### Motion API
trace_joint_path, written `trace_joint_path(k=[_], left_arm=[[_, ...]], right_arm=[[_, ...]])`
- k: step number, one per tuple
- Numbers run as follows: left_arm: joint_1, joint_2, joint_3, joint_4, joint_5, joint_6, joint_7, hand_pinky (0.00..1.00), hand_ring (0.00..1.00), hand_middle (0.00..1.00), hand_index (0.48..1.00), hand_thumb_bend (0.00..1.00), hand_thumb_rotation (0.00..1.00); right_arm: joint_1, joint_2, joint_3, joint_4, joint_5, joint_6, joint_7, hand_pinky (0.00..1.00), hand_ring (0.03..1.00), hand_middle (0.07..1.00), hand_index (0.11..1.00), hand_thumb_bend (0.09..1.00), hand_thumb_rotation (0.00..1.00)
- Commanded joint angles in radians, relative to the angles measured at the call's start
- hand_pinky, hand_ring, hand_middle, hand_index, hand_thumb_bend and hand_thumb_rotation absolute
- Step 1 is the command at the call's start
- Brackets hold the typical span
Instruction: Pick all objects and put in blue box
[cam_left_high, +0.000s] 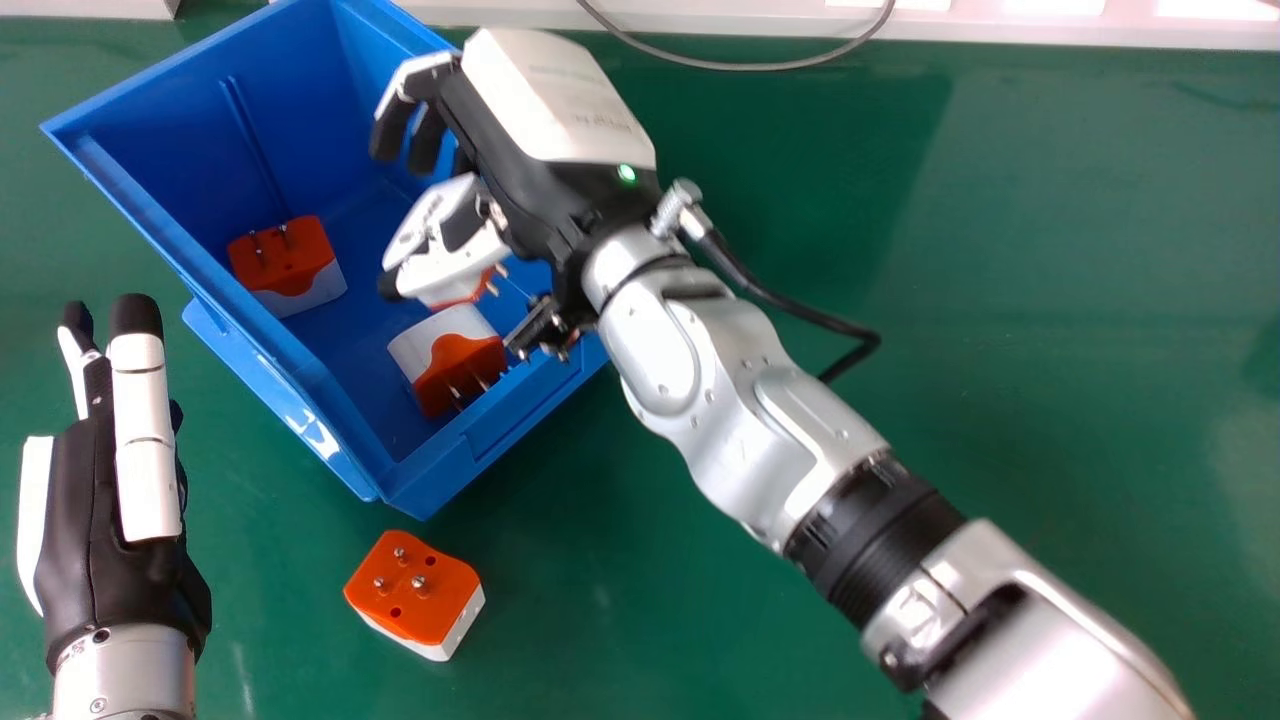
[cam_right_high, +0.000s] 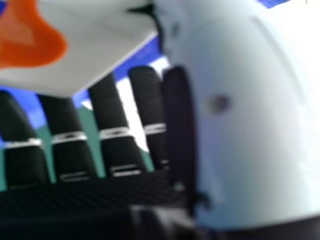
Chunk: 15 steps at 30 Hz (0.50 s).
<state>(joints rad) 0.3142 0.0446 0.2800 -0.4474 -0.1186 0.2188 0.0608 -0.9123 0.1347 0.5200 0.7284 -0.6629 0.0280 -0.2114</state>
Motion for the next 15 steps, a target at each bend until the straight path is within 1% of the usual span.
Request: trace_joint_path(k=[1,2,3,4,5,6,7,9,10,12,15], left_arm=[[-0.001,-0.002,0.001,-0.022,0.005,-0.002,0.006,1.0,1.0,1.0,1.0,0.65,1.0],[-0.003,-0.002,0.001,-0.02,0.005,-0.001,0.007,1.0,1.0,1.0,1.0,0.65,1.0],[-0.006,-0.002,0.0,-0.019,0.005,0.001,0.008,1.0,1.0,1.0,1.0,0.65,1.0],[-0.007,-0.003,-0.001,-0.018,0.005,0.001,0.01,1.0,1.0,1.0,1.0,0.65,1.0],[-0.008,-0.003,-0.002,-0.017,0.005,0.002,0.011,1.0,1.0,1.0,1.0,0.65,1.0],[-0.011,-0.002,-0.003,-0.013,0.006,0.0,0.011,1.0,1.0,1.0,1.0,0.65,1.0],[-0.012,-0.002,-0.004,-0.011,0.006,-0.001,0.011,1.0,1.0,1.0,1.0,0.64,1.0],[-0.015,-0.002,-0.005,-0.009,0.007,-0.002,0.01,1.0,1.0,1.0,1.0,0.63,1.0],[-0.014,-0.003,-0.007,-0.012,0.007,-0.001,0.011,1.0,1.0,1.0,1.0,0.62,1.0],[-0.015,-0.004,-0.008,-0.014,0.007,-0.001,0.011,1.0,1.0,1.0,1.0,0.62,1.0],[-0.012,-0.006,-0.012,-0.016,0.009,-0.006,0.012,1.0,1.0,1.0,1.0,0.61,1.0]], right_arm=[[-0.066,0.096,0.028,-0.01,0.005,-0.053,0.0,0.48,0.622,0.73,0.66,0.504,0.12],[-0.066,0.089,0.035,-0.008,0.006,-0.062,0.007,0.53,0.682,0.781,0.716,0.514,0.19],[-0.072,0.077,0.048,-0.003,-0.001,-0.065,0.026,0.53,0.682,0.781,0.716,0.514,0.19],[-0.079,0.067,0.061,-0.001,-0.011,-0.06,0.044,0.58,0.736,0.825,0.767,0.522,0.26],[-0.083,0.06,0.069,-0.001,-0.017,-0.056,0.057,0.58,0.736,0.825,0.767,0.522,0.26],[-0.084,0.051,0.079,-0.011,-0.028,-0.045,0.073,0.63,0.789,0.86,0.814,0.535,0.37],[-0.082,0.046,0.085,-0.021,-0.036,-0.034,0.08,0.72,0.865,0.91,0.881,0.566,0.56],[-0.079,0.04,0.094,-0.033,-0.049,-0.016,0.085,0.83,0.956,0.971,0.961,0.611,0.83],[-0.077,0.04,0.097,-0.035,-0.055,-0.008,0.081,0.85,0.978,0.985,0.981,0.628,0.9],[-0.072,0.042,0.098,-0.039,-0.063,0.003,0.075,0.86,0.982,0.988,0.985,0.635,0.92],[-0.058,0.047,0.098,-0.052,-0.069,0.016,0.063,0.88,0.998,0.999,0.998,0.694,0.99]])
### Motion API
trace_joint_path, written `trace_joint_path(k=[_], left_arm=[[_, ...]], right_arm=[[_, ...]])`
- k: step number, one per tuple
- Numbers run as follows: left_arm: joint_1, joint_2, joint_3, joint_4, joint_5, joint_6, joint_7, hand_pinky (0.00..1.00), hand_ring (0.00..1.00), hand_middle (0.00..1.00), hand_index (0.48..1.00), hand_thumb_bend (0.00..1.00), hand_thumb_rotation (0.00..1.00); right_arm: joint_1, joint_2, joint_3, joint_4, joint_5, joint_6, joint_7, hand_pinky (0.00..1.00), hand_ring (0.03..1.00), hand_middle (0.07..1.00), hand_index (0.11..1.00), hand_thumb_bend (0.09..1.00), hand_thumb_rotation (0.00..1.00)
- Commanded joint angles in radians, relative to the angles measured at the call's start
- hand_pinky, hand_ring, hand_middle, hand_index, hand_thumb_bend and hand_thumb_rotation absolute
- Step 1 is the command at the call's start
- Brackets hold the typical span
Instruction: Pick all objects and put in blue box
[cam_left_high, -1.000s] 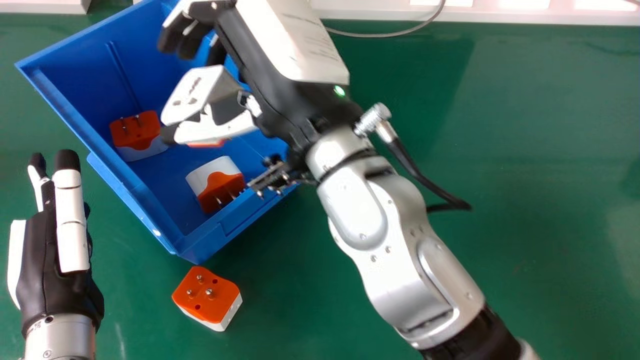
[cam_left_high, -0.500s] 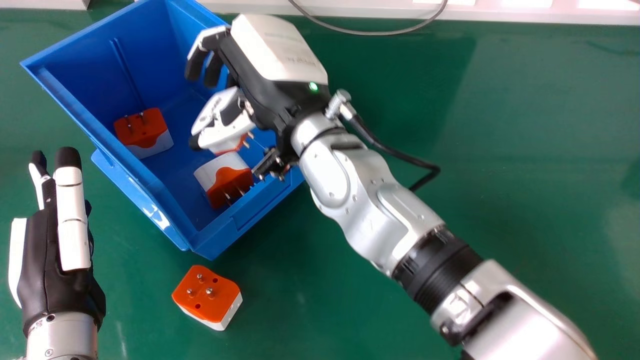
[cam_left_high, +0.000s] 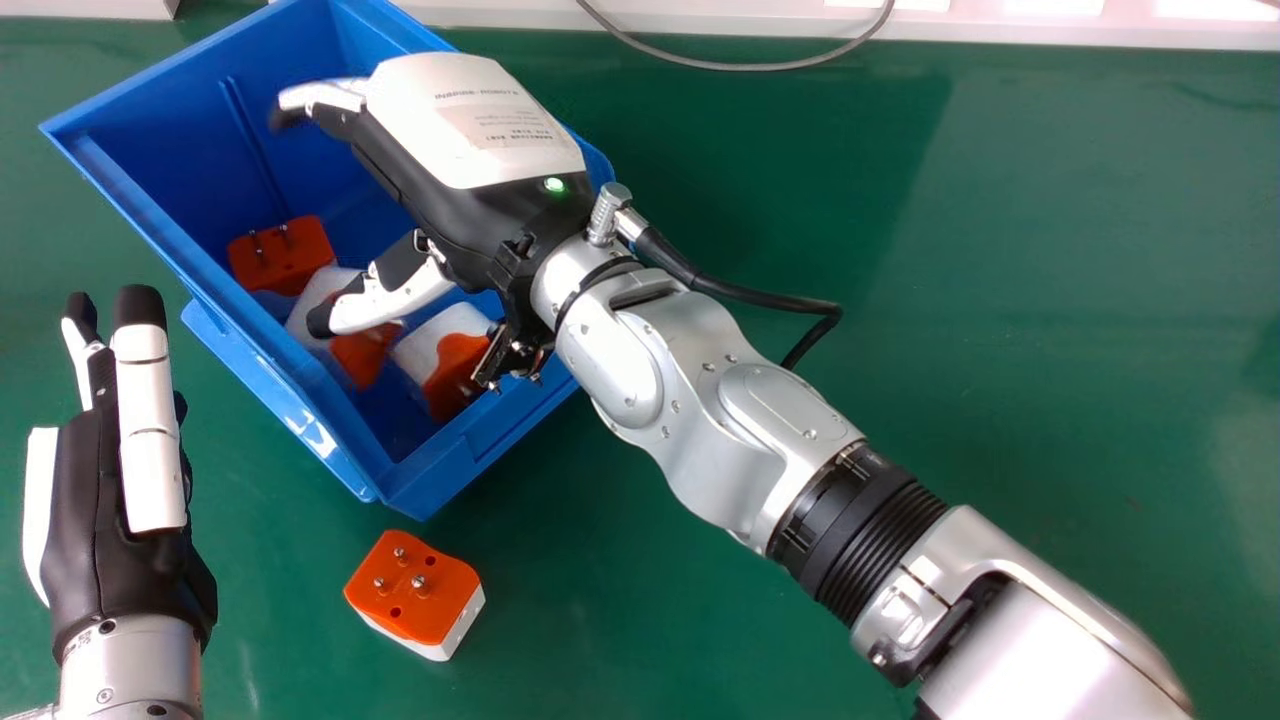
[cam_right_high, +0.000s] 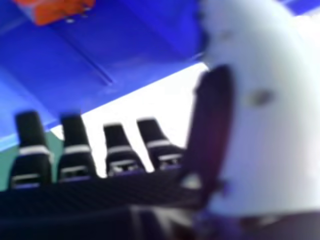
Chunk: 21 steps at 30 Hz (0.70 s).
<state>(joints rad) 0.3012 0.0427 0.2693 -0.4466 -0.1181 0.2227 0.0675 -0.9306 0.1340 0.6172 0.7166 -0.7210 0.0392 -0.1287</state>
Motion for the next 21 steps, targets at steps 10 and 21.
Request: trace_joint_path(k=[10,21], left_arm=[[-0.004,0.003,0.0,0.006,0.013,-0.03,0.003,1.0,1.0,1.0,1.0,0.61,1.0],[-0.002,0.008,0.006,0.009,0.012,-0.028,0.0,1.0,1.0,1.0,1.0,0.61,1.0]], right_arm=[[0.005,0.045,0.009,-0.11,-0.014,0.034,-0.032,0.89,1.0,1.0,1.0,0.753,1.0],[0.297,-0.057,0.029,-0.611,-0.066,0.088,0.026,0.89,1.0,1.0,1.0,0.654,1.0]])
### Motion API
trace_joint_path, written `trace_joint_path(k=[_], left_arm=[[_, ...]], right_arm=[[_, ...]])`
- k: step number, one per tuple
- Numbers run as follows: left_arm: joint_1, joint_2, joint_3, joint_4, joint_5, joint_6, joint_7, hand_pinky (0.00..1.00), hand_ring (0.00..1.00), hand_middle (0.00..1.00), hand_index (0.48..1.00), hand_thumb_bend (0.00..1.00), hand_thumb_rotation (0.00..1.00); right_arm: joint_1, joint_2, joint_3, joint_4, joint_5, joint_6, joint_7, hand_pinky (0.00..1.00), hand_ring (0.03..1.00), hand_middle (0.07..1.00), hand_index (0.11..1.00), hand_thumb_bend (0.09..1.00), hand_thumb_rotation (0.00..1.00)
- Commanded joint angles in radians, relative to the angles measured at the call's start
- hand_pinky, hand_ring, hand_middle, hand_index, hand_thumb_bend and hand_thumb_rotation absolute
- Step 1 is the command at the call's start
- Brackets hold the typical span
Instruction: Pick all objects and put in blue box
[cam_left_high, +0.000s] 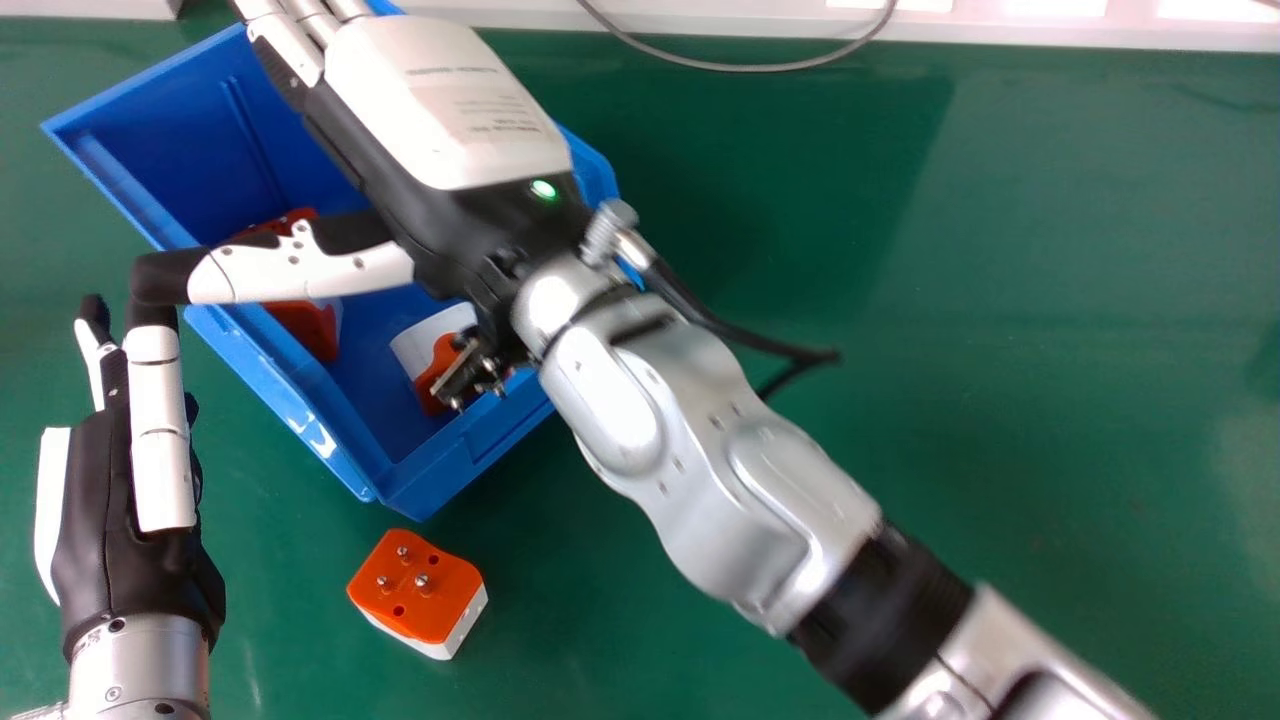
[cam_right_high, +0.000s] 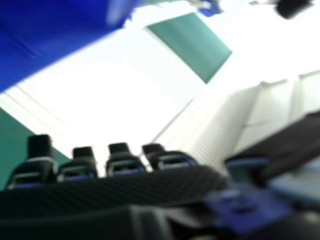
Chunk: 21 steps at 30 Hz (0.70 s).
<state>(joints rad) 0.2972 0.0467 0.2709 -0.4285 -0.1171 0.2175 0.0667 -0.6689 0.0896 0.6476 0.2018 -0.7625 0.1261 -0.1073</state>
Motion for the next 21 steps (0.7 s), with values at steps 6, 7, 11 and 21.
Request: trace_joint_path(k=[6,7,11,21], left_arm=[[0.011,0.007,0.002,-0.012,0.02,-0.031,0.001,1.0,1.0,1.0,1.0,0.62,1.0],[0.012,0.007,0.002,-0.012,0.021,-0.033,0.0,1.0,1.0,1.0,1.0,0.62,1.0],[0.017,0.006,0.001,-0.004,0.022,-0.044,-0.002,1.0,1.0,1.0,1.0,0.62,1.0],[0.026,-0.007,-0.008,0.099,0.021,-0.169,-0.008,1.0,1.0,1.0,1.0,0.6,1.0]], right_arm=[[0.254,-0.087,-0.008,-0.376,-0.042,-0.028,0.019,0.89,0.993,1.0,1.0,0.582,0.98],[0.298,-0.103,-0.009,-0.424,-0.046,-0.039,0.013,0.87,0.981,0.999,0.994,0.57,0.96],[0.492,-0.184,-0.02,-0.592,-0.067,-0.105,-0.034,0.79,0.912,0.931,0.911,0.559,0.92],[0.845,-0.365,-0.016,-0.566,-0.183,-0.329,-0.239,0.57,0.721,0.74,0.728,0.604,0.81]])
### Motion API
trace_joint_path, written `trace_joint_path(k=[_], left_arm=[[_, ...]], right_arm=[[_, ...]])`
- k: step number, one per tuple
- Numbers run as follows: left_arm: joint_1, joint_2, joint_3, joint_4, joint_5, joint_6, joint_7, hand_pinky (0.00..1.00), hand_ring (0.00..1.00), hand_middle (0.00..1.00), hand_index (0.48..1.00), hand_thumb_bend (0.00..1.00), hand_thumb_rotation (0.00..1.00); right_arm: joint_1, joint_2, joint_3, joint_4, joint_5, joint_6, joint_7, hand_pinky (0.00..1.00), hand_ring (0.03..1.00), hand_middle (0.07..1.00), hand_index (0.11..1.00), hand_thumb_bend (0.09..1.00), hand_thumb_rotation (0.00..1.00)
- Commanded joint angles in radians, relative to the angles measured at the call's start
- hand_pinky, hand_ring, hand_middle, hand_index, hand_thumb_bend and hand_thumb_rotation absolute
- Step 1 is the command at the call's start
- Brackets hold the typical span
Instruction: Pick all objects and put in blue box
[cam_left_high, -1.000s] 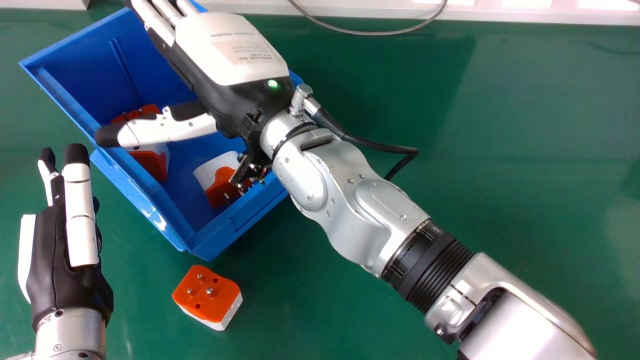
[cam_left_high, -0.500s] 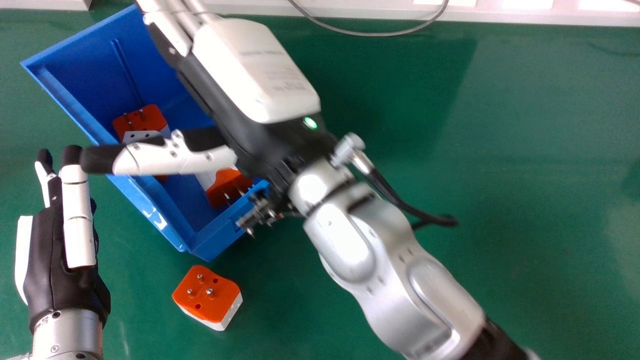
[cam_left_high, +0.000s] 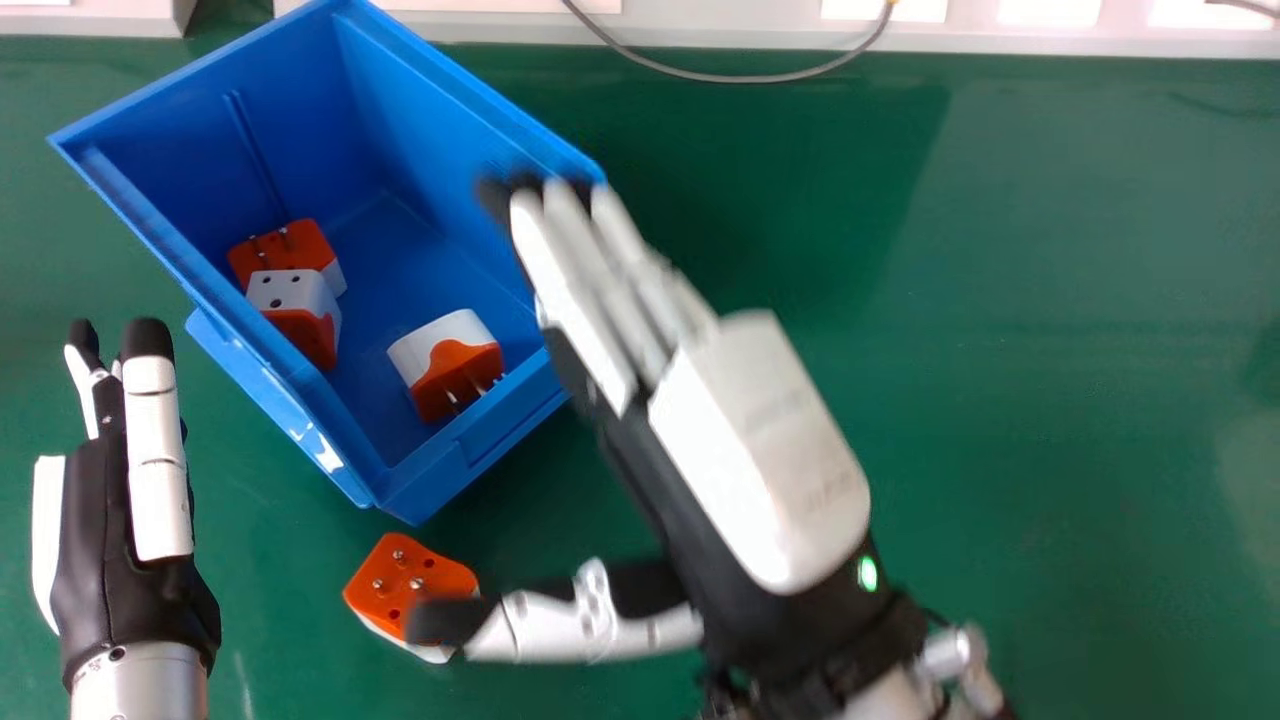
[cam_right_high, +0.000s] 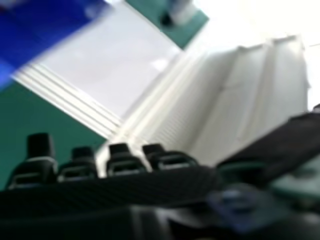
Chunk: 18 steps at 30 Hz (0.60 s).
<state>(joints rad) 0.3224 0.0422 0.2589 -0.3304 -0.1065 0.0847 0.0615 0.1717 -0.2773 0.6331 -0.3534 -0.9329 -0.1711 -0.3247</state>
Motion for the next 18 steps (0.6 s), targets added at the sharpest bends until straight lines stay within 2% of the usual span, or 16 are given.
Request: trace_joint_path(k=[1,4,9,13,18], left_arm=[[0.0,-0.002,0.002,0.007,0.011,-0.043,-0.002,1.0,1.0,1.0,1.0,0.6,1.0],[-0.002,-0.001,0.001,0.024,0.013,-0.061,-0.003,1.0,1.0,1.0,1.0,0.59,1.0],[0.003,0.0,-0.003,0.037,0.018,-0.08,-0.005,1.0,1.0,1.0,1.0,0.6,1.0],[0.001,0.003,-0.002,0.042,0.023,-0.081,-0.004,1.0,1.0,1.0,1.0,0.62,1.0],[0.003,0.006,0.002,0.039,0.023,-0.077,-0.006,1.0,1.0,1.0,1.0,0.62,1.0]], right_arm=[[0.013,-0.002,-0.003,-0.005,-0.016,-0.037,-0.018,0.56,0.713,0.732,0.718,0.609,0.8],[0.035,-0.021,0.004,0.01,-0.012,-0.049,0.027,0.55,0.704,0.723,0.707,0.612,0.78],[0.035,-0.04,0.025,0.067,-0.035,-0.084,0.061,0.55,0.678,0.698,0.693,0.618,0.75],[0.015,-0.029,0.045,0.122,-0.041,-0.098,0.082,0.53,0.654,0.672,0.681,0.618,0.75],[-0.022,0.005,0.063,0.192,-0.056,-0.096,0.081,0.5,0.619,0.64,0.653,0.622,0.73]])
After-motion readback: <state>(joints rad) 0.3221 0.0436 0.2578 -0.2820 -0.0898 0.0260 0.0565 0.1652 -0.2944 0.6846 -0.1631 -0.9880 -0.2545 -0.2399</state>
